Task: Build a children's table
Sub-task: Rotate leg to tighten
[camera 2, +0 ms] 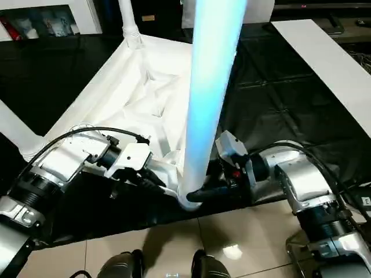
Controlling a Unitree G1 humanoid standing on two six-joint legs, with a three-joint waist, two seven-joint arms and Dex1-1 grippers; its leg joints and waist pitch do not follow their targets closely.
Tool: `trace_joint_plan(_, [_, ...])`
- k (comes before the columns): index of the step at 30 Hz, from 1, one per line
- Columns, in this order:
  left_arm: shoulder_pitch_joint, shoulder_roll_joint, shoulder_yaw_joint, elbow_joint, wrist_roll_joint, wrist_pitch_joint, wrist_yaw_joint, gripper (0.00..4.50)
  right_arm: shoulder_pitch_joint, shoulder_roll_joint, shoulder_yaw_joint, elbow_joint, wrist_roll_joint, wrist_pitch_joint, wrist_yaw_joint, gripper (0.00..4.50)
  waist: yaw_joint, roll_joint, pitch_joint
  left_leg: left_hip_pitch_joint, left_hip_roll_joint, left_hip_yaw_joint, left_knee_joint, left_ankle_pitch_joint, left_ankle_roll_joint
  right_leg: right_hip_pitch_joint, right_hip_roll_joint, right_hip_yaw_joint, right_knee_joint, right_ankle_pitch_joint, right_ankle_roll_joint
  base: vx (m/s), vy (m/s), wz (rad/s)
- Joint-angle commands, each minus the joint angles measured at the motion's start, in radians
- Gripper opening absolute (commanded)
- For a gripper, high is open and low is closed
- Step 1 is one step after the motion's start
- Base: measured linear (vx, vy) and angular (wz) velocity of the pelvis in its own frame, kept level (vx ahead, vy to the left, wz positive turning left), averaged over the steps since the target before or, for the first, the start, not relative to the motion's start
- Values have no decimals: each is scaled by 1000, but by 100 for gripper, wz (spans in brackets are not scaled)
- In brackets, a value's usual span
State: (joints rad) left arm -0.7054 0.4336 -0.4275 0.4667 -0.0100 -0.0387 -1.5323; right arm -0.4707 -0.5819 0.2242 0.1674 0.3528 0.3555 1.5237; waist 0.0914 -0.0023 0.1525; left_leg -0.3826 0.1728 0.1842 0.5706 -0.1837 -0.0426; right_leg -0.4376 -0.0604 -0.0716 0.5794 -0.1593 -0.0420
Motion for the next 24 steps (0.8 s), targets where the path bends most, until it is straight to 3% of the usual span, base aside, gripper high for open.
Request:
trace_joint_plan(1, [19, -12, -7, -27, -5, 76, 31, 0, 15, 25, -24, -38, 52, 68, -53, 221, -5, -7, -73, 19, 68, -19, -50, -29, 168, 73, -92, 58, -41, -104, -274, 0, 0, 0])
trace_joint_plan(2, [19, -12, -7, -27, -5, 76, 31, 0, 15, 25, -24, -38, 52, 68, -53, 221, -7, -8, -72, 18, 68, -18, -51, -36, 162, 73, -93, 58, -42, -114, -273, 0, 0, 0])
trace_joint_plan(4, [44, -32, 32, -83, -16, 219, 134, 0, 47, 79, -60, -84, 43, 113, -208, 217, -8, -6, -67, 18, 69, -20, -56, -78, 131, 72, -95, 58, -55, -198, -252, 0, 0, 0])
trace_joint_plan(6, [51, -46, 49, -100, -19, 267, 179, 0, 57, 98, -64, -93, 20, 117, -268, 217, -13, -9, -66, 20, 60, -21, -59, -125, 98, 73, -96, 57, -68, -307, -220, 0, 0, 0])
trace_joint_plan(9, [68, -113, 98, -143, -28, 398, 310, 0, 57, 187, -101, -77, -38, 150, -478, 213, -36, -12, -63, 16, 56, -24, -63, -148, 59, 73, -95, 57, -75, -389, -183, 0, 0, 0])
trace_joint_plan(10, [73, -139, 112, -153, -28, 435, 355, 0, 52, 222, -124, -66, -47, 165, -552, 211, -46, -12, -60, 8, 53, -28, -65, -141, 46, 76, -94, 53, -77, -413, -175, 0, 0, 0])
trace_joint_plan(11, [76, -153, 115, -163, -29, 459, 383, 0, 49, 247, -138, -63, -56, 177, -605, 209, -57, -17, -65, 4, 45, -30, -62, -139, 45, 83, -94, 50, -82, -441, -153, 0, 0, 0])
trace_joint_plan(12, [77, -157, 114, -166, -29, 464, 389, 0, 48, 254, -141, -61, -60, 178, -621, 209, -61, -19, -68, 2, 45, -31, -63, -125, 44, 85, -94, 51, -78, -434, -148, 0, 0, 0])
trace_joint_plan(14, [73, -202, 124, -163, -20, 499, 458, 0, 43, 307, -157, -54, -93, 191, -737, 206, -69, -16, -67, 7, 40, -25, -60, -127, 62, 75, -89, 51, -89, -445, -134, 0, 0, 0])
trace_joint_plan(20, [34, -324, 148, -105, 27, 529, 651, 0, 1, 476, -222, 16, -163, 195, -1077, 202, -77, -12, -74, 13, 40, -20, -57, -86, 87, 71, -80, 53, -81, -341, -158, 0, 0, 0])
trace_joint_plan(21, [3, -389, 150, -58, 59, 513, 754, 0, -17, 564, -240, 64, -213, 150, -1244, 202, -79, -12, -77, 13, 40, -19, -57, -73, 83, 70, -78, 53, -78, -309, -167, 0, 0, 0])
trace_joint_plan(22, [-6, -409, 149, -47, 68, 509, 785, 0, -21, 590, -240, 75, -231, 134, -1289, 202, -82, -8, -76, 17, 44, -19, -57, -80, 71, 66, -80, 54, -78, -290, -179, 0, 0, 0])
trace_joint_plan(24, [-13, -430, 143, -43, 78, 508, 817, 0, -22, 613, -233, 81, -264, 99, -1345, 202, -80, -10, -79, 16, 43, -21, -59, -84, 69, 74, -81, 55, -72, -252, -191, 0, 0, 0])
